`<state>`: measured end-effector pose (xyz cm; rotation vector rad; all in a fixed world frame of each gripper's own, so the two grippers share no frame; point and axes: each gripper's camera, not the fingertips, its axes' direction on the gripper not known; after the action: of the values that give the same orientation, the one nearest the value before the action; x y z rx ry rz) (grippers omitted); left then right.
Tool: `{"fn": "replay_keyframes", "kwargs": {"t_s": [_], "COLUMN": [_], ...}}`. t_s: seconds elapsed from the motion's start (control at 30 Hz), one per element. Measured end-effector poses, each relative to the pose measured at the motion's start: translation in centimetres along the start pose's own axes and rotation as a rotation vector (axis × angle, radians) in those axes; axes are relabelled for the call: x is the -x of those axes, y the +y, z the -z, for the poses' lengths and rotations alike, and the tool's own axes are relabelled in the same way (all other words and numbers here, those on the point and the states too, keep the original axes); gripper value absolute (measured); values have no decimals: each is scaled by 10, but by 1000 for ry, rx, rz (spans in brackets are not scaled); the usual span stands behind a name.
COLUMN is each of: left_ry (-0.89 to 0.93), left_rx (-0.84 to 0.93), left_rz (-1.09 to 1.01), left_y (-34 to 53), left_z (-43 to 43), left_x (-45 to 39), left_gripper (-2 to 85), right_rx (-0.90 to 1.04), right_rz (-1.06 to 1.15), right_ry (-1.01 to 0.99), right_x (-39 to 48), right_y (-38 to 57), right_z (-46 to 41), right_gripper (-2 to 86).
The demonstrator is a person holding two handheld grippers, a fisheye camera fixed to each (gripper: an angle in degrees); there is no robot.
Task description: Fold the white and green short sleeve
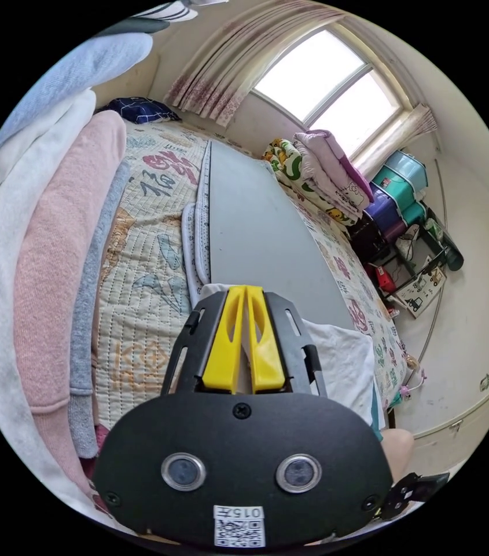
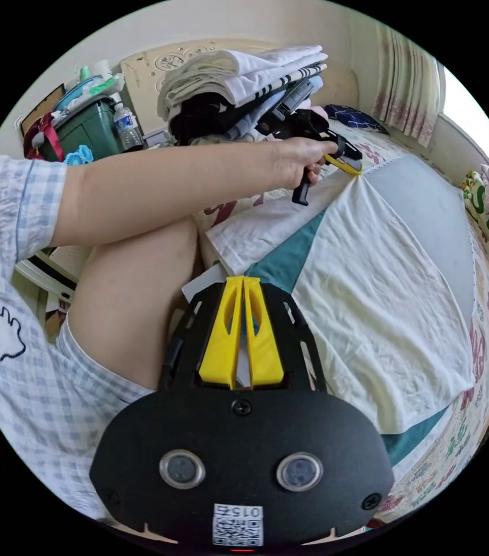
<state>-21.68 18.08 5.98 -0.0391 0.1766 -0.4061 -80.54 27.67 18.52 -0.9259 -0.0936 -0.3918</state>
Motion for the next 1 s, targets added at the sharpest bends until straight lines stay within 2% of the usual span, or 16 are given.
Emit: {"fn": "replay_keyframes", "kwargs": {"t_s": [0.2,0.37,0.57,0.63,0.7,0.8,0.93,1.0], "left_ry": [5,18,-9,-20,-10,6,13,33], "left_rx": [4,-8,-1,23,36,12,30,77], "left_rz": [33,42,50,47,50,9,-101,-160], "left_y": [1,-2,-7,-7,-7,-4,8,18], "left_z": [-7,-6,-10,-13,-10,10,36,43], "left_x": [2,5,8,8,8,-1,-21,-31], "left_gripper": [-9,-9,-8,-7,-5,5,35,56], "right_rx": [24,27,64,50,-25,-103,-204,-242], "right_rz": [35,116,232,194,87,-61,-317,-532], "right_ry": [100,204,355,312,148,24,88,100], "right_x": [17,36,60,51,25,-22,-96,-155], "right_y": [-8,-9,-7,-10,-10,2,35,61], "right_z": [-6,8,25,38,74,124,192,234], "right_gripper": [51,0,-5,-1,23,64,70,66]}}
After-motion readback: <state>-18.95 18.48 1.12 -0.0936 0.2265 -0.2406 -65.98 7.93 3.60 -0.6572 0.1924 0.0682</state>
